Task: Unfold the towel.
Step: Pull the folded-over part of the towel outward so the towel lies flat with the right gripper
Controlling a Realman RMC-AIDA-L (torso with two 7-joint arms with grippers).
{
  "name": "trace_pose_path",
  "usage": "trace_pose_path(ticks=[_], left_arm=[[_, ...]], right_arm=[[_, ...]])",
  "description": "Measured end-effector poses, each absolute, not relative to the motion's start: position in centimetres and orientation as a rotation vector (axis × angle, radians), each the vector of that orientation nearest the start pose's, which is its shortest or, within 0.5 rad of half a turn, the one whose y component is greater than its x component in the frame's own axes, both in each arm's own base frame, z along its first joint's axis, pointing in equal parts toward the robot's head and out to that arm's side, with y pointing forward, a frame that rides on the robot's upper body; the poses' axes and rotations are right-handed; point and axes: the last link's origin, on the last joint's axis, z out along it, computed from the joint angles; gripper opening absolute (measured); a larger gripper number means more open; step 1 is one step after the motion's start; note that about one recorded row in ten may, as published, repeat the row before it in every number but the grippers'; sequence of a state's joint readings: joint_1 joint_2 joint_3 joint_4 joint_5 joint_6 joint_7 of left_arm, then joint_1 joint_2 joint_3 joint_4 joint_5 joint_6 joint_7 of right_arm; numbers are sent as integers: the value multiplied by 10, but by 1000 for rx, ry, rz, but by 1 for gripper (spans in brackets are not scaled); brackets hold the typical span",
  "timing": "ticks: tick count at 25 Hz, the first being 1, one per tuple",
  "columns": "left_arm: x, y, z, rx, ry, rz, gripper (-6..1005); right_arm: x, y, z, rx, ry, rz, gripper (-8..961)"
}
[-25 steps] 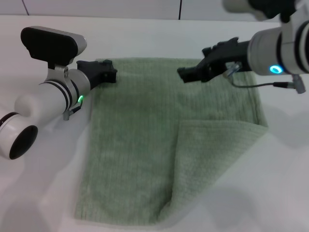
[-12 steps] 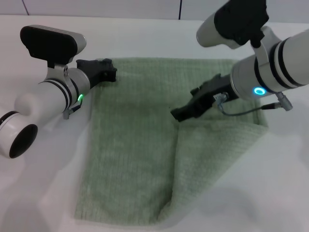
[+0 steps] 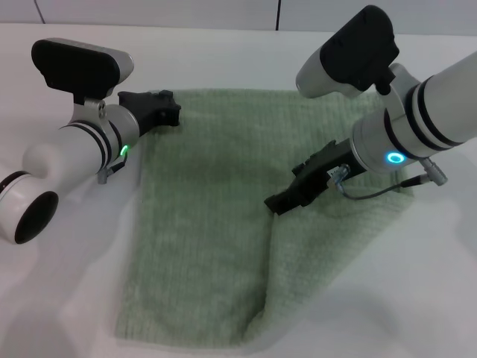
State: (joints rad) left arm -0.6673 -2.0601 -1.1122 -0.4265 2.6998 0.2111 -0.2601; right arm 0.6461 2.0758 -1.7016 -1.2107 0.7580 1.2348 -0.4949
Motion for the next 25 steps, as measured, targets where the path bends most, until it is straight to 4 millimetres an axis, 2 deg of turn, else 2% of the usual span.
trace_pose_path(ticks=[12, 25], left_arm=[[-270, 414, -81, -1971, -857, -265, -2], [-270, 413, -81, -1976, -848, -258, -2]], right_arm=[[154, 352, -82, -2729, 836, -361, 736], [153, 354, -85, -2726, 832, -374, 716]])
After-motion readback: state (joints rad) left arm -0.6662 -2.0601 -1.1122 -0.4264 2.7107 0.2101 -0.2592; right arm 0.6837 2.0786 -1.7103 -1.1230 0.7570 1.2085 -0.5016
